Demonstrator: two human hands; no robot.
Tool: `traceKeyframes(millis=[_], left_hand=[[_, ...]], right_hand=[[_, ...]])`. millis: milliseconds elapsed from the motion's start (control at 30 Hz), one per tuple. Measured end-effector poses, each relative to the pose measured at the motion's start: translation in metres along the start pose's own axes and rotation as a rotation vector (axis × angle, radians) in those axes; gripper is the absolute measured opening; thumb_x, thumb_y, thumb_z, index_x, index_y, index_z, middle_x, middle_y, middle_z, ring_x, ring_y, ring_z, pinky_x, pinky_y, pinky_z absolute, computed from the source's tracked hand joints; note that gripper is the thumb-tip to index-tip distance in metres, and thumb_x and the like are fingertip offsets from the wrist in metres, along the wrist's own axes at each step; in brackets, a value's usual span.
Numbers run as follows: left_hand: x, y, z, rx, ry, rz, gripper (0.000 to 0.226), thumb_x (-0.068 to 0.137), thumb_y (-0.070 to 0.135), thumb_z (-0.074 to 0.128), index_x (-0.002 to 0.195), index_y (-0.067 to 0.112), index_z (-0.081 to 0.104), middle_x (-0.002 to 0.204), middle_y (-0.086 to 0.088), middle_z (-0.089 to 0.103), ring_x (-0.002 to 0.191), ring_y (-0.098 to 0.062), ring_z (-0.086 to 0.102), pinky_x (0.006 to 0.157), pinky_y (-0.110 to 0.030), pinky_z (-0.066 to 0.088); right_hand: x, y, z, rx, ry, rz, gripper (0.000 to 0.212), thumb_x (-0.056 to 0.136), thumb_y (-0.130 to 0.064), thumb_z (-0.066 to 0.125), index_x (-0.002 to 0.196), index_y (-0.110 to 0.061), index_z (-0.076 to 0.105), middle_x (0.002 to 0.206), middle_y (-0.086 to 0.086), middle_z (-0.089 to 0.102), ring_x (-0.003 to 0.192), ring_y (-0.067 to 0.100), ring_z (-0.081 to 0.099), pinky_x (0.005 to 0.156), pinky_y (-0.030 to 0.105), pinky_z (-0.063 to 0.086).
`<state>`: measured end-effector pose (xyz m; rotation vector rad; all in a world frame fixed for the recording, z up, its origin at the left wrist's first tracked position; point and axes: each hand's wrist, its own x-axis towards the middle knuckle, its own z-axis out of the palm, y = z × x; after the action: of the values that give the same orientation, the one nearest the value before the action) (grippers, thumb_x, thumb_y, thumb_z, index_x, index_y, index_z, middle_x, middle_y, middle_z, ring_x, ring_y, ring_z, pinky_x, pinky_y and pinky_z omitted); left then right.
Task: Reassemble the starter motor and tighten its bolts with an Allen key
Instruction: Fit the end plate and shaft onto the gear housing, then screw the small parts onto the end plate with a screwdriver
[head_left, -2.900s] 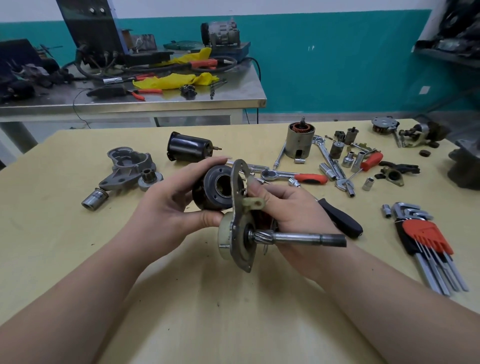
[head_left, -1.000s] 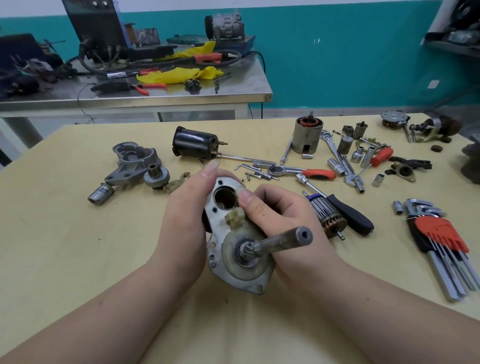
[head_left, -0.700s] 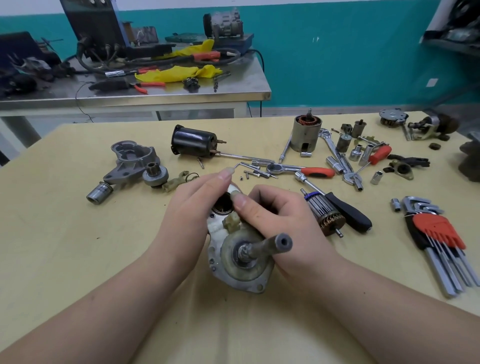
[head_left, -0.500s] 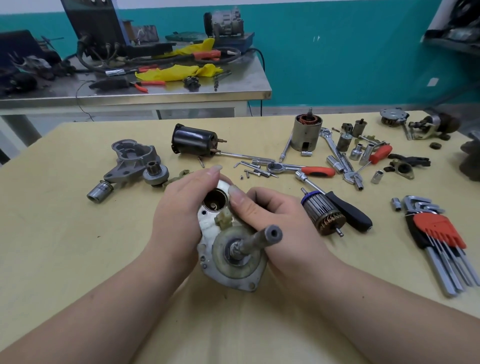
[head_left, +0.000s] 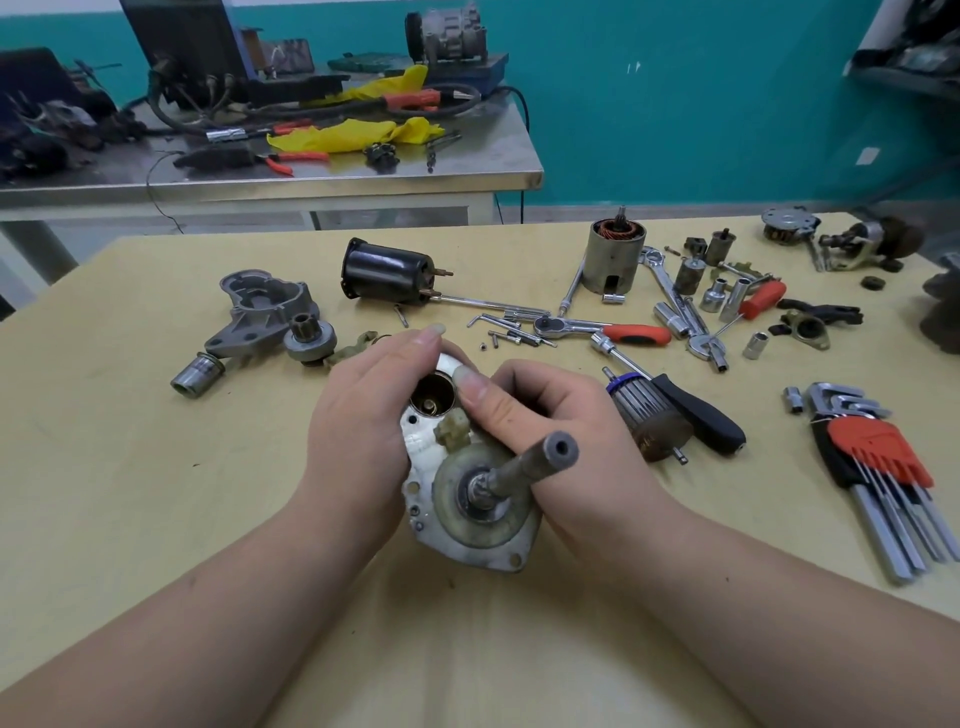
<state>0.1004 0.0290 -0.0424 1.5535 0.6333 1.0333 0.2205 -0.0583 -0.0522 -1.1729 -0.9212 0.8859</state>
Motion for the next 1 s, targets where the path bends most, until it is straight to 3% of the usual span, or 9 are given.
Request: traceKeyframes(millis=[133,233,400,500,600,700,800,900,1000], left_hand=[[-0.001,-0.003,0.001,-0.014,0.031,-0.052,0.036,0.104,0.029,0.054,0.081,0.007,0.07,0.076,-0.001,0.068,0.077,-0.016,0.063,0.074,-0.034,0.049],[0.0,-0.005,0.004,-0.143,0.059,-0.175,0.04,0.094,0.04,0.061,0.078,0.004,0.069,0.076,-0.008,0.066,0.076,-0.024,0.059,0.076,-0.043,0.046],[0.002,-0.009,0.003,-0.159,0.111,-0.236,0.036,0.092,0.04,0.065,0.061,0.024,0.075,0.067,0.002,0.068,0.066,-0.014,0.062,0.074,-0.039,0.048],[0.003,-0.011,0.0,-0.129,0.063,-0.232,0.04,0.095,0.042,0.061,0.068,0.015,0.075,0.076,-0.008,0.069,0.077,-0.025,0.062,0.084,-0.046,0.047],[0.004,-0.014,-0.001,-0.108,0.081,-0.228,0.035,0.093,0.042,0.063,0.07,0.02,0.078,0.081,-0.008,0.074,0.078,-0.025,0.067,0.083,-0.046,0.053],[0.003,-0.016,-0.001,-0.073,0.083,-0.196,0.037,0.102,0.036,0.064,0.069,0.035,0.081,0.079,0.005,0.077,0.076,-0.012,0.073,0.076,-0.034,0.061],[0.005,-0.014,-0.004,0.017,0.013,-0.138,0.047,0.109,0.033,0.052,0.072,0.02,0.078,0.083,-0.005,0.077,0.08,-0.018,0.069,0.082,-0.036,0.054],[0.005,-0.014,-0.008,0.147,-0.048,-0.023,0.051,0.114,0.025,0.042,0.078,0.006,0.072,0.083,-0.009,0.074,0.078,-0.014,0.067,0.076,-0.025,0.049],[0.005,-0.016,-0.008,0.16,-0.067,0.011,0.05,0.111,0.026,0.041,0.078,0.007,0.073,0.083,-0.006,0.074,0.081,-0.016,0.068,0.079,-0.027,0.049]], right_hand=[[0.001,-0.009,-0.006,-0.105,-0.068,0.029,0.04,0.099,-0.038,0.072,0.066,-0.019,0.061,0.062,0.001,0.046,0.06,0.019,0.04,0.055,0.035,0.032],[0.002,-0.01,-0.011,-0.169,-0.069,0.075,0.041,0.101,-0.038,0.068,0.072,-0.01,0.06,0.063,0.007,0.047,0.06,0.022,0.041,0.055,0.039,0.032],[0.009,-0.012,-0.019,-0.105,-0.101,0.156,0.05,0.098,-0.044,0.072,0.086,0.003,0.061,0.071,0.008,0.054,0.06,0.019,0.048,0.052,0.027,0.037],[0.017,-0.019,-0.031,-0.107,-0.025,0.095,0.016,0.081,-0.021,0.066,0.09,-0.008,0.068,0.069,0.001,0.067,0.064,0.018,0.056,0.057,0.031,0.044],[0.024,-0.018,-0.043,-0.188,0.05,0.022,0.045,0.07,0.001,0.056,0.107,-0.022,0.068,0.089,0.001,0.077,0.086,0.025,0.068,0.077,0.041,0.059],[0.023,-0.009,-0.042,-0.315,-0.001,-0.023,0.046,0.092,0.013,0.061,0.117,-0.025,0.066,0.101,-0.003,0.078,0.1,0.018,0.074,0.089,0.031,0.061],[0.025,-0.001,-0.043,-0.552,-0.067,0.002,0.031,0.099,-0.009,0.072,0.12,-0.03,0.063,0.103,-0.014,0.076,0.104,0.004,0.071,0.099,0.027,0.056],[0.026,-0.003,-0.048,-0.901,-0.096,-0.037,0.033,0.097,-0.042,0.073,0.126,-0.046,0.058,0.108,-0.025,0.065,0.098,-0.006,0.062,0.086,0.015,0.05],[0.022,-0.007,-0.05,-0.812,-0.02,-0.168,0.037,0.096,-0.051,0.07,0.13,-0.051,0.055,0.104,-0.017,0.069,0.091,0.005,0.069,0.082,0.019,0.054]])
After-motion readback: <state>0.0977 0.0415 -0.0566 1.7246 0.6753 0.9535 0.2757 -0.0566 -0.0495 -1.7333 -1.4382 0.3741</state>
